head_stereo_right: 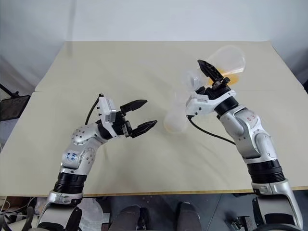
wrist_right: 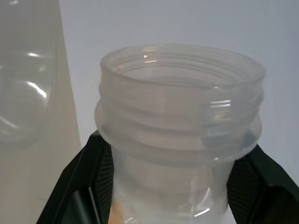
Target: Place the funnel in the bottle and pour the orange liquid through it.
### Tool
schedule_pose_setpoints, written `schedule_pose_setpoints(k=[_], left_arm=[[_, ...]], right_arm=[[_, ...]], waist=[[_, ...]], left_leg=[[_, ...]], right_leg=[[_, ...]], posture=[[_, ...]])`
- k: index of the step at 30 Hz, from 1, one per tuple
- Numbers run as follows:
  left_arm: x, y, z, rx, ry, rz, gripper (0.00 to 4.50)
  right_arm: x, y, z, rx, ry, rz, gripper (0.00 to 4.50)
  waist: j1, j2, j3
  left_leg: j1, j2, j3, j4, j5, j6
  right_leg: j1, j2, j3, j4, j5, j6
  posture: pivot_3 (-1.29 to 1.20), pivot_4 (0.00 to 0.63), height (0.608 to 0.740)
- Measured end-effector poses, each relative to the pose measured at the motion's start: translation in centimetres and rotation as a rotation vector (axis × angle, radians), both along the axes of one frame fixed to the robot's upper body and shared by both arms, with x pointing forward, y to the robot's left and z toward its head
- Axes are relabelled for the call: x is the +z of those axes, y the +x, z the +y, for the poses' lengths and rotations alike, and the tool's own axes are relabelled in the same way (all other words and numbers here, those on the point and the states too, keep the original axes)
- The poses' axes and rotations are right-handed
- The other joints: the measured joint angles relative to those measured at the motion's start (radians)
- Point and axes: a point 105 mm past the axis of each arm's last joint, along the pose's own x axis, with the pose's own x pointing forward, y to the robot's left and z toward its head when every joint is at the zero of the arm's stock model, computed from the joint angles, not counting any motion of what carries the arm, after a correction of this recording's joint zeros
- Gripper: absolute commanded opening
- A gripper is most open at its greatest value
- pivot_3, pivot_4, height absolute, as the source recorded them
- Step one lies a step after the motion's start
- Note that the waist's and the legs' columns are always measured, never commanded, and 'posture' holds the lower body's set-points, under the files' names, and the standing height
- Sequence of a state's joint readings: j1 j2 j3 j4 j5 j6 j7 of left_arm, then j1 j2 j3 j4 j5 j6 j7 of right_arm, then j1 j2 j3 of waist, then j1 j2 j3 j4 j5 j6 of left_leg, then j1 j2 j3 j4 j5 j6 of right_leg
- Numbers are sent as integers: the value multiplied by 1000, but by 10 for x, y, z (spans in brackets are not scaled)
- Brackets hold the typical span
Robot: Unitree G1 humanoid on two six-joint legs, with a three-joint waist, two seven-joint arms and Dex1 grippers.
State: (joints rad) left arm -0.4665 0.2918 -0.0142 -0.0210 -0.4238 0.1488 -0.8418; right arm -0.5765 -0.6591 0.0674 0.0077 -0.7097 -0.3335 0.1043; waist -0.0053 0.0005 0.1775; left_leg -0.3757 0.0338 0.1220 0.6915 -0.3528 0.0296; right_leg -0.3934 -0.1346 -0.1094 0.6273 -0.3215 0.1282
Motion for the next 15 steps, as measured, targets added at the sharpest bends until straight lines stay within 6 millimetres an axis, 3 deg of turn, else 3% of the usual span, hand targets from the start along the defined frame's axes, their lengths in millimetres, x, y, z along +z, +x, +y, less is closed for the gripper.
schedule_pose_setpoints(k=[15], left_arm=[[0,0,-2,3,-11,3,4500]], right_arm=[[0,0,0,-23,-64,-37,2632]], waist=[[1,0,0]], left_leg=[[0,0,0,0,0,0]], right_leg=[[0,0,0,0,0,0]], posture=[[0,150,740]])
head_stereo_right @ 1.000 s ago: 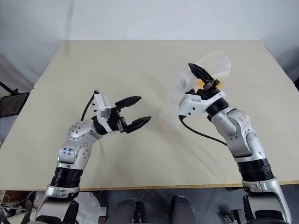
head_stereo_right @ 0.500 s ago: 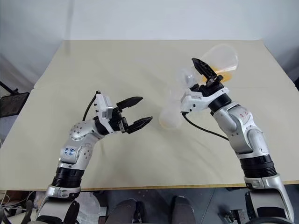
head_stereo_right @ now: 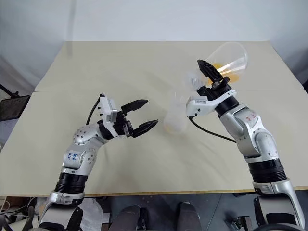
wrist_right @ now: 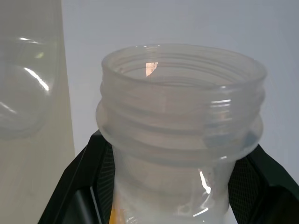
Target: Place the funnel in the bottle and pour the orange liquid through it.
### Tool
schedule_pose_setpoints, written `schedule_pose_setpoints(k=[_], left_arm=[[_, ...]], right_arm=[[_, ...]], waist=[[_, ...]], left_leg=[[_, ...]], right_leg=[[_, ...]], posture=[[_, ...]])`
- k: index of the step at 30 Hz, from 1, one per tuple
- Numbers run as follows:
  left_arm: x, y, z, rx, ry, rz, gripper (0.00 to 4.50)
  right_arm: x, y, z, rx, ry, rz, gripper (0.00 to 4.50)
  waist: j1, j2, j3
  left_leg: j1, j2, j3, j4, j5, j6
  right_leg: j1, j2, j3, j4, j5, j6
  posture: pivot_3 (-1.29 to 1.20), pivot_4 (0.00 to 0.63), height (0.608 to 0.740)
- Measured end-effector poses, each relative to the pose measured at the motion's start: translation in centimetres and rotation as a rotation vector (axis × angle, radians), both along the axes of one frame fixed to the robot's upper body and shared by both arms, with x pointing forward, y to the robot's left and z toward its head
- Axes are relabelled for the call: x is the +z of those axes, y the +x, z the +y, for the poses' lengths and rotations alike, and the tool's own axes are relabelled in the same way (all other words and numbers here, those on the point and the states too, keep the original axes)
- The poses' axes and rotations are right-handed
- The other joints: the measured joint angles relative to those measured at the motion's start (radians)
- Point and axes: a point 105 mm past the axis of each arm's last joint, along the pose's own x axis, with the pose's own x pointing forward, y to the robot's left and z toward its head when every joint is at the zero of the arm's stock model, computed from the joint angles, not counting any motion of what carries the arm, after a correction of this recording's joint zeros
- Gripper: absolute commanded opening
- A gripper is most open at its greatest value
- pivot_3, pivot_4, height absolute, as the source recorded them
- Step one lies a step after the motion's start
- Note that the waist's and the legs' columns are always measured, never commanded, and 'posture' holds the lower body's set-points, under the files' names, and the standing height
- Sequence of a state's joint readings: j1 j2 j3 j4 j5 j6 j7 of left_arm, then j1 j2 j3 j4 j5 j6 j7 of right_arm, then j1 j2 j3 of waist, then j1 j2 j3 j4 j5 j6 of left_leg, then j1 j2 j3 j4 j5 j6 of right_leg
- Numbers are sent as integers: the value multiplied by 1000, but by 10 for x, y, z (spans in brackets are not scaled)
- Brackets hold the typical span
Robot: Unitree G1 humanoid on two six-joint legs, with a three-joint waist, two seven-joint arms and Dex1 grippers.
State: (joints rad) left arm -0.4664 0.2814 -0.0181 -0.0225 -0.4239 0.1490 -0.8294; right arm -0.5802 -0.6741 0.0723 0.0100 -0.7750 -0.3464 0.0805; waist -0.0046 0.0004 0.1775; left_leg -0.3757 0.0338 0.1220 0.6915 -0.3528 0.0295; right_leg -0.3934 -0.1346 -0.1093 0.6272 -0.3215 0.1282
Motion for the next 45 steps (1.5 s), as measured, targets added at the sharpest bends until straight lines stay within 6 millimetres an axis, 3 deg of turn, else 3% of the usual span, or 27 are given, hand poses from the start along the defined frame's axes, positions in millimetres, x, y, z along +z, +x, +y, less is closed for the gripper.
schedule_pose_setpoints(k=[45], left_arm=[[2,2,-1,21,-25,-3,4500]], right_arm=[[0,4,-1,-58,-144,-98,2632]], waist=[[0,0,0]], left_leg=[[0,0,0,0,0,0]], right_leg=[[0,0,0,0,0,0]], posture=[[0,150,740]])
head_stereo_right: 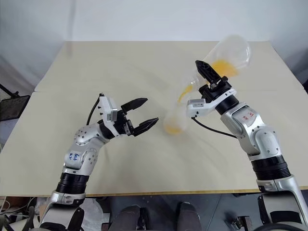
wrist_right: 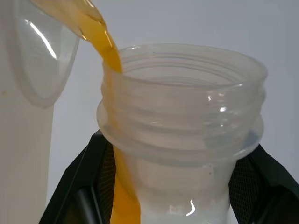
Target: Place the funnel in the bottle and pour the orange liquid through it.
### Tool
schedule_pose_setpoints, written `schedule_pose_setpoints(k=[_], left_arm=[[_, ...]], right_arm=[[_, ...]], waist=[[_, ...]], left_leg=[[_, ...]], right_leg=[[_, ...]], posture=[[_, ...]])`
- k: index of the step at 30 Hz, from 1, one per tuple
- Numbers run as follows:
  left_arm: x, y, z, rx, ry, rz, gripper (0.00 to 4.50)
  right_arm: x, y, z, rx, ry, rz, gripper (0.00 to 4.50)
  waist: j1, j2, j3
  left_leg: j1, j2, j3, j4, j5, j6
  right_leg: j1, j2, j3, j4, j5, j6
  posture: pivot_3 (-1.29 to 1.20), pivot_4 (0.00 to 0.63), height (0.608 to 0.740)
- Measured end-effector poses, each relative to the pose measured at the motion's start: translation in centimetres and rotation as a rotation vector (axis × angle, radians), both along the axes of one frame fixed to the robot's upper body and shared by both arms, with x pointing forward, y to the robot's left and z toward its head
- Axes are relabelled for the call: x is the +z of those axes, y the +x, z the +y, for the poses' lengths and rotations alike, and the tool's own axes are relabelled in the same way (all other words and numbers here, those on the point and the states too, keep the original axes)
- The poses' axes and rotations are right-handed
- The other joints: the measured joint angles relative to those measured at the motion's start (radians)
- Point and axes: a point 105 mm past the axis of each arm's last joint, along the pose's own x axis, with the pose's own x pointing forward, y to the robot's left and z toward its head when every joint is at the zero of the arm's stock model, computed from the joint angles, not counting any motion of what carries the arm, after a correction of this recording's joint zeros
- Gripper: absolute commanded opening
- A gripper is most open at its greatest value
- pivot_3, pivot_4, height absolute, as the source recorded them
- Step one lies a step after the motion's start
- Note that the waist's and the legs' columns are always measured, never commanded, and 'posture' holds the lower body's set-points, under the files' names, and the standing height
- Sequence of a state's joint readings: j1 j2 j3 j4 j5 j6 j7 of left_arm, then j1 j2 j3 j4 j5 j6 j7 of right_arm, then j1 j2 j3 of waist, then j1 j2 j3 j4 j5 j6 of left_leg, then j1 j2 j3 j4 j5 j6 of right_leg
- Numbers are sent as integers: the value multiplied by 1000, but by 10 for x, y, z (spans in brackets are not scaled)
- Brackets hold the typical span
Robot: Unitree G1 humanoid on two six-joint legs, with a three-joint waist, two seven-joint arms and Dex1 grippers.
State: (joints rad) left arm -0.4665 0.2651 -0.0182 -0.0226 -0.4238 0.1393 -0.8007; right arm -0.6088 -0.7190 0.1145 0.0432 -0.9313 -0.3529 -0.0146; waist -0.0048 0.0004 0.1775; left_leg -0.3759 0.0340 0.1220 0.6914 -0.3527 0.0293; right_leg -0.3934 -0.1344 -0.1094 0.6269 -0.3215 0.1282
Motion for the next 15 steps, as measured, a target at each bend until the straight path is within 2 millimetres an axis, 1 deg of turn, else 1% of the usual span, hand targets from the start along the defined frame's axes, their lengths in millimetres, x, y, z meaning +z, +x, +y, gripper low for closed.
schedule_pose_setpoints(k=[15], left_arm=[[0,0,-2,-2,-9,0,4500]], right_arm=[[-2,0,1,-5,-20,-8,2632]], waist=[[0,0,0]], left_leg=[[0,0,0,0,0,0]], right_leg=[[0,0,0,0,0,0]], posture=[[0,150,740]])
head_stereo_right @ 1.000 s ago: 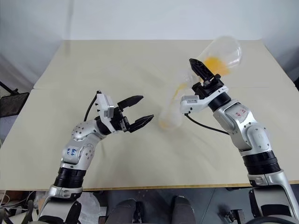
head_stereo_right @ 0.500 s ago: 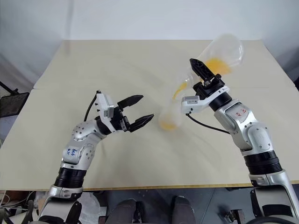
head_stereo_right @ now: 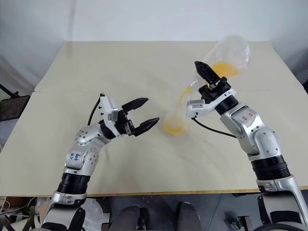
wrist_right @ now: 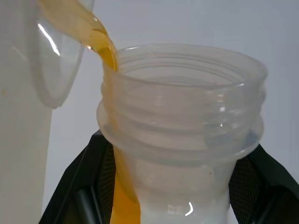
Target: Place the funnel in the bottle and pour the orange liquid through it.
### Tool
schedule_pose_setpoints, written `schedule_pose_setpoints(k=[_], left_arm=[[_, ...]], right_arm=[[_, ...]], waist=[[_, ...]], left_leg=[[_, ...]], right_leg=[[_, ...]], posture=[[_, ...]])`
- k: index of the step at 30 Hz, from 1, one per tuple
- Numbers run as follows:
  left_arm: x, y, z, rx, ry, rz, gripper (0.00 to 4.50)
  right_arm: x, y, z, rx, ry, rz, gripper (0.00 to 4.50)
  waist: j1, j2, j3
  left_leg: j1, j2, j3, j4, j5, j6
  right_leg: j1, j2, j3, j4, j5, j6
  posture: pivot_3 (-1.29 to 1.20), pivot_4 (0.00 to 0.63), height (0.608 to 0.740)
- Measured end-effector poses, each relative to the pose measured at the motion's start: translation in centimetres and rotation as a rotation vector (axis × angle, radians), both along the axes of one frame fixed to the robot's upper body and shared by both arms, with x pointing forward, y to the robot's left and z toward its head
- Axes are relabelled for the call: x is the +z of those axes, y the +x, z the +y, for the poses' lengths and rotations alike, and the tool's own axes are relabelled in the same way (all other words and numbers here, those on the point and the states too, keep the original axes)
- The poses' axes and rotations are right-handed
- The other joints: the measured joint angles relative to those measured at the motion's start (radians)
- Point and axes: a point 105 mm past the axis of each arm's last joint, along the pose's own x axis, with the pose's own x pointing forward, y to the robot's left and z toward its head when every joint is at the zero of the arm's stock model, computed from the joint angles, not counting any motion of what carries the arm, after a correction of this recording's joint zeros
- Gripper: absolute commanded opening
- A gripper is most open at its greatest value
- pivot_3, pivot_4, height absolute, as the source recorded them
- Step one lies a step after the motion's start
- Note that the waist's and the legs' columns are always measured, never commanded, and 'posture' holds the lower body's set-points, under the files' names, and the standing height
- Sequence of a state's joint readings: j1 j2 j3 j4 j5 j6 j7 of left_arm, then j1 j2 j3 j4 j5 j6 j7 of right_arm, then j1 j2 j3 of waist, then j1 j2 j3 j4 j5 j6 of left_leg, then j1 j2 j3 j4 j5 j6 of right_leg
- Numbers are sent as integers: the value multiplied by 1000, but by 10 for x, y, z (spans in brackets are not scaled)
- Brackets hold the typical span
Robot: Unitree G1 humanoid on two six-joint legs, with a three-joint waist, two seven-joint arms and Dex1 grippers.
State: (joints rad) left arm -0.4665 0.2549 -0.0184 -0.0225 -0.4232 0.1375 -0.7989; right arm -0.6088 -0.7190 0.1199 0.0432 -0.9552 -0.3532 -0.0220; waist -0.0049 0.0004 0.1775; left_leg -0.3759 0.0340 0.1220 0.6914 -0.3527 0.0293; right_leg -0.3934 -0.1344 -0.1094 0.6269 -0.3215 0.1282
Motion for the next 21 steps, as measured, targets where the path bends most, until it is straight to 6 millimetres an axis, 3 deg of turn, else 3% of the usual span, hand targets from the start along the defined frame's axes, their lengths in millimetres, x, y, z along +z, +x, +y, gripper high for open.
schedule_pose_setpoints(k=[21], left_arm=[[3,0,-2,-3,-6,-13,4500]], right_arm=[[-3,-1,6,17,-17,-16,2632]], waist=[[0,0,0]], left_leg=[[0,0,0,0,0,0]], right_leg=[[0,0,0,0,0,0]], posture=[[0,150,740]])
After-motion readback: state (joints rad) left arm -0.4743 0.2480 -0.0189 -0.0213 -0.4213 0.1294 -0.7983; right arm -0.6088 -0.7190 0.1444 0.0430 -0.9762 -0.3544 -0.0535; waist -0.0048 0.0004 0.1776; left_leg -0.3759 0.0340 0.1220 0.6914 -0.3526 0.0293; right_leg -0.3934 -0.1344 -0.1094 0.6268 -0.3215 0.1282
